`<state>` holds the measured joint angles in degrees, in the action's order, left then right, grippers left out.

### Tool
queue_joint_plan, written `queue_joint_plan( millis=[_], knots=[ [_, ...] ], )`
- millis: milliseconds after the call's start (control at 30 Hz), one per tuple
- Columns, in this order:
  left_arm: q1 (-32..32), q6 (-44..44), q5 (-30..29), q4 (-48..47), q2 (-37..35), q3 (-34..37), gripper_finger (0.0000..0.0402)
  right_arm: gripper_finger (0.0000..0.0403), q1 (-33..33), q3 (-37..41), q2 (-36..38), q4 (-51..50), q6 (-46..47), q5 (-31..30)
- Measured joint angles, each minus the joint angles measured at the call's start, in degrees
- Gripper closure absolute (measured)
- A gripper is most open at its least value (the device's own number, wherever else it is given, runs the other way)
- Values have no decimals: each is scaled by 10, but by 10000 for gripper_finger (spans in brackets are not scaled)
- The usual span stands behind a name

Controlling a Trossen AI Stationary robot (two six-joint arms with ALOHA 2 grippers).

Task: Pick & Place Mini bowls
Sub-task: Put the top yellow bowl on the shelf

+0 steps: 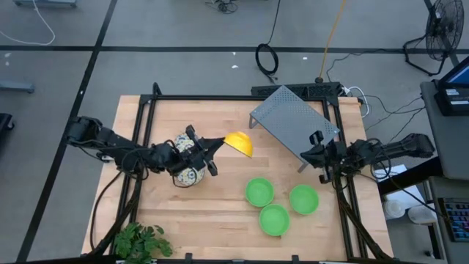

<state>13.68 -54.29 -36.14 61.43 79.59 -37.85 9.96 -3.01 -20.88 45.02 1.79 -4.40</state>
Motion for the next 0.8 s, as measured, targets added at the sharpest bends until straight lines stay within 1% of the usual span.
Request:
queue_joint_plan(
  millis=[33, 67, 133, 200, 267, 333, 400, 500, 600, 700, 800],
  knots=[
    [-2, -10, -2, 0, 0, 0, 396, 403, 0, -12, -35, 18, -13, -1],
    [-3, -27, -4, -2, 0, 0, 396, 403, 0, -23, -73, 15, -22, -4],
    [-9, -51, -9, -3, 1, 0, 396, 403, 3, -74, -157, 1, -35, -23],
    [-17, -60, -10, -2, 0, 0, 396, 398, 12, -141, -242, -6, -63, -74],
    [-24, -68, -14, -3, 0, 0, 396, 384, 24, -214, -328, -40, -106, -132],
    [-32, -87, -16, -2, 0, 0, 396, 360, 34, -284, -414, -85, -151, -177],
    [-40, -97, -21, 5, 0, 0, 396, 329, 42, -351, -485, -115, -178, -226],
    [-52, -100, -32, 20, 0, 0, 396, 276, 53, -435, -571, -123, -207, -320],
    [-62, -101, -38, 18, 0, 0, 396, 227, 64, -497, -644, -137, -265, -434],
    [-70, -101, -47, 17, 0, 0, 396, 187, 86, -546, -689, -138, -342, -553],
    [-74, -103, -58, 17, 0, 0, 396, 162, 110, -571, -720, -125, -409, -647]
  ],
)
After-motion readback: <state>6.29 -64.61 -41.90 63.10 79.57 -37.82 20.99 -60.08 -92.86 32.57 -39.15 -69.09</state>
